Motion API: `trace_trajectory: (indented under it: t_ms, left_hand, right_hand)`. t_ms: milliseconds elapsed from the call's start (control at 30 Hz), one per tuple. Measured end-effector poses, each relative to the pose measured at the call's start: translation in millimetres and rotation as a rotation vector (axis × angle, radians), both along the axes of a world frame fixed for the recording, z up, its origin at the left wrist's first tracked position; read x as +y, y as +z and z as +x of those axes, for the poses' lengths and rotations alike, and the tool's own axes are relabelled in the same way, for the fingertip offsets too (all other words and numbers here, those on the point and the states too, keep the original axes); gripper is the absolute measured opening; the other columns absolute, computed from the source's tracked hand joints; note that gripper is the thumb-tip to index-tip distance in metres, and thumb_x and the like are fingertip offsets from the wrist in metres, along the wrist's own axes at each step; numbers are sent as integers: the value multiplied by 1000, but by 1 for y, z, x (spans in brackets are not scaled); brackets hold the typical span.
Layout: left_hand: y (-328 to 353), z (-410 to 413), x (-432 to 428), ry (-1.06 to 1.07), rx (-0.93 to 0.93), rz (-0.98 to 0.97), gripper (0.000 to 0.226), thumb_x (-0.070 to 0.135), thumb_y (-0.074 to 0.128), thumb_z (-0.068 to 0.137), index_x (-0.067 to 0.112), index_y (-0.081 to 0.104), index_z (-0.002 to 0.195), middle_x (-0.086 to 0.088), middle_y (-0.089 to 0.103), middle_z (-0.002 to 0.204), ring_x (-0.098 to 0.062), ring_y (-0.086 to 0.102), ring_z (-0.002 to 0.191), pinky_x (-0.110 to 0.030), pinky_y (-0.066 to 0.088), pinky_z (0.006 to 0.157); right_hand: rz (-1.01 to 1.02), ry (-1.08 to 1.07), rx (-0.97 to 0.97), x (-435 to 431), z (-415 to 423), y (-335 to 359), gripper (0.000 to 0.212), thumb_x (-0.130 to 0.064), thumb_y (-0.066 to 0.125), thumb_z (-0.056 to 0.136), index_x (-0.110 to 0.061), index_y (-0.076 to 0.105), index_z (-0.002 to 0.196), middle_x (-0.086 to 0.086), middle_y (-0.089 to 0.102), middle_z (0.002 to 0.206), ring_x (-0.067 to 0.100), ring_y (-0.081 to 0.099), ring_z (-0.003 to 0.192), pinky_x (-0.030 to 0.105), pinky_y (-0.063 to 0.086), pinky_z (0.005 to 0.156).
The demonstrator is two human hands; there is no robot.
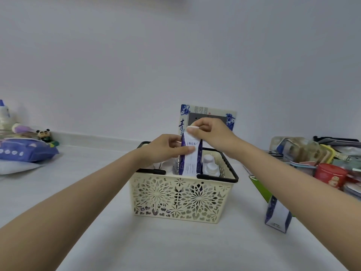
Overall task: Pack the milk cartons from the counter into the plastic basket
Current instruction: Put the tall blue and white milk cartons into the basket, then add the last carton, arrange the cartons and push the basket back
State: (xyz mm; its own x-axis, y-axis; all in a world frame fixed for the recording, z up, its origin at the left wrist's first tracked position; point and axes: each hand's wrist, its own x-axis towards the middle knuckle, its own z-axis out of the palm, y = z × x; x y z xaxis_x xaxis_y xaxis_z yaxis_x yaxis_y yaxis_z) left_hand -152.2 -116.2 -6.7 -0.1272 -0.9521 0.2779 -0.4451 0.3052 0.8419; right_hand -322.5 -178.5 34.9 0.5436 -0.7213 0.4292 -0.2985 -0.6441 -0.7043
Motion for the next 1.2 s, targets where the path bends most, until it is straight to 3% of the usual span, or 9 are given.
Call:
trace_trajectory:
  t_ms: [100,200,333,433,633,767,933,1100,1200]
  left_hand:
    - [-7,2,4,-25,-34,-69,19,34,80,75,25,65,84,22,64,63,4,59,59,-7,42,59]
    - [-10,2,5,-18,-129,-68,25,37,82,70,26,61,78,23,62,66,-1,60,63,-9,44,60]
    - [-10,6,6,-22,-193,-45,25,37,80,71,22,65,84,17,66,70,-6,61,70,-17,48,67]
    - [-8,9,7,-43,-226,4,28,38,80,71,21,70,90,4,72,80,-10,65,76,-18,52,66]
    - [-7,10,6,-22,-280,46,30,49,74,71,24,76,87,8,75,77,-4,65,75,-12,47,63]
    - [-6,9,5,-27,-302,72,25,40,79,72,21,77,89,5,76,76,-6,66,73,-10,47,60]
    - [4,-1,9,44,-242,-74,40,54,70,66,21,74,89,7,75,79,-8,68,76,-22,53,74]
    - [22,-59,-1,14,-289,-215,31,48,64,82,23,71,98,13,71,93,-6,67,89,-27,54,83]
    - [19,-105,-10,-52,-339,-223,29,43,63,85,20,69,100,10,70,94,-11,67,93,-32,55,86]
  right_hand:
    - [34,62,-64,10,-9,-15,27,-41,71,78,-19,71,93,-8,73,91,2,66,86,15,51,77]
    - [169,71,-96,15,-18,-33,27,-45,68,79,-23,72,93,-6,74,93,8,66,90,27,53,82]
    - [279,89,-85,16,-24,-46,16,-34,70,81,-22,71,91,-7,73,88,5,68,83,22,57,76]
    - [262,71,39,15,-27,-49,16,-34,75,77,-22,73,86,-4,73,86,2,65,75,24,56,77]
    - [191,31,162,13,-24,-51,13,-32,81,71,-21,76,78,-12,72,74,-6,61,64,10,46,66]
    - [185,38,173,15,-24,-50,8,-26,82,72,-24,75,77,-7,74,82,0,65,74,15,50,76]
    - [118,57,72,20,-53,-28,15,-24,73,80,-20,73,95,-9,75,93,3,69,83,19,57,76]
    - [32,-83,55,14,-133,4,10,-33,72,79,-31,73,89,-18,74,94,0,69,86,17,55,70]
    - [63,-209,114,8,-179,-7,20,-43,74,72,-34,72,90,-20,74,93,-2,68,87,26,51,81]
